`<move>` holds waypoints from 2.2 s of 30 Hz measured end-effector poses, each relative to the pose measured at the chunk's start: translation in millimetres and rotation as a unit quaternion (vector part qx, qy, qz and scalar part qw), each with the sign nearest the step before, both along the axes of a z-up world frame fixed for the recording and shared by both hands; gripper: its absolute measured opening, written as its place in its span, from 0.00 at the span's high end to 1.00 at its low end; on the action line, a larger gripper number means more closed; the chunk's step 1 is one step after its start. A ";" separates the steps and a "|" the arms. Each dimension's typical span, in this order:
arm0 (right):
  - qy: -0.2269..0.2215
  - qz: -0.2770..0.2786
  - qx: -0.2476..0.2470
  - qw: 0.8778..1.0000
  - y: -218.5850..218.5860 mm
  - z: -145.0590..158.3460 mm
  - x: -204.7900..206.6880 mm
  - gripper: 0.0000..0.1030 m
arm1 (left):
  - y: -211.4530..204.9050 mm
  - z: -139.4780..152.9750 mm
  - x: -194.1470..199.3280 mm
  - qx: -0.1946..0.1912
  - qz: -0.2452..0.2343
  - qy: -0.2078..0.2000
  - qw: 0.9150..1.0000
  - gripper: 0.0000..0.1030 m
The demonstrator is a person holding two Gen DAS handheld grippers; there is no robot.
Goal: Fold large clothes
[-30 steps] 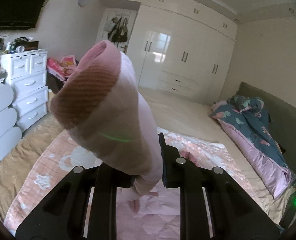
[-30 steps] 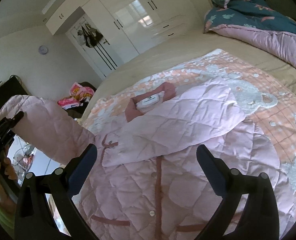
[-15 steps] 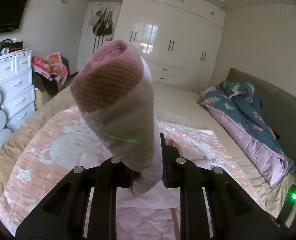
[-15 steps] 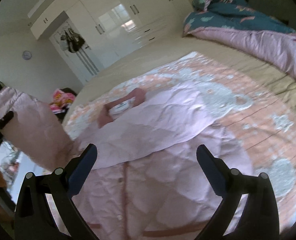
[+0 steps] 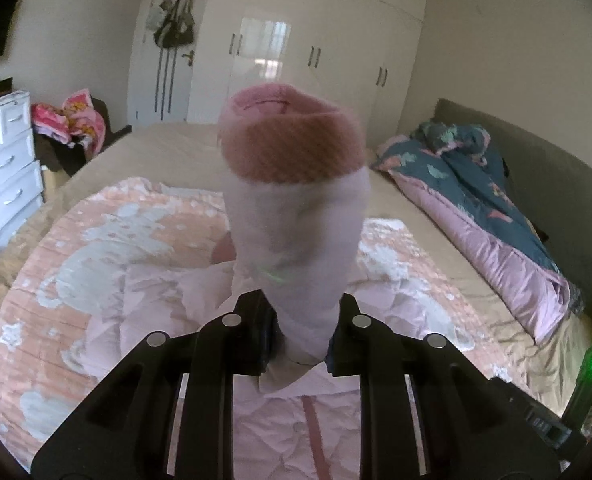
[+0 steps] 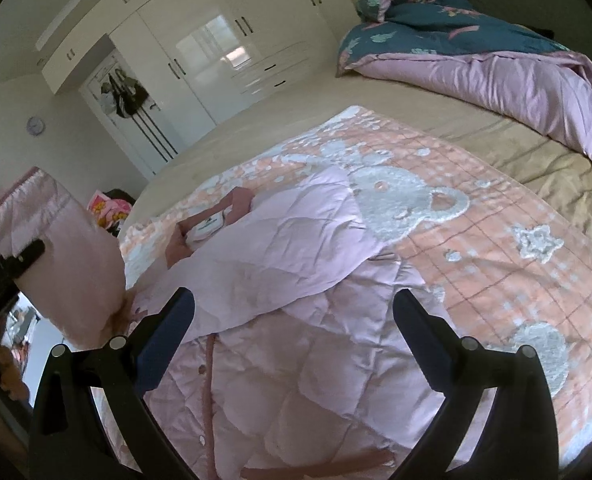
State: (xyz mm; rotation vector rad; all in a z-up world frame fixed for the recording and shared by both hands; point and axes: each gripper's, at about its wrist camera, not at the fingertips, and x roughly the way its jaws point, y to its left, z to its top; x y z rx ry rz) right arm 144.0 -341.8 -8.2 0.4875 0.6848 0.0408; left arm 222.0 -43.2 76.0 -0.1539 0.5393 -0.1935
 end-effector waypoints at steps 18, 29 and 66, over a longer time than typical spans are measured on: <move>0.009 -0.023 0.019 1.000 -27.3 -13.1 2.6 0.04 | -56.4 -60.9 18.8 0.032 -0.050 0.069 0.996 0.88; 0.022 -0.032 0.035 0.999 -38.9 -23.6 4.3 0.04 | -90.7 -103.1 23.1 0.079 -0.082 0.121 0.986 0.79; 0.063 0.051 0.088 0.993 40.0 -22.4 10.3 0.04 | 38.9 -94.1 -17.4 0.031 -0.028 0.180 0.983 0.09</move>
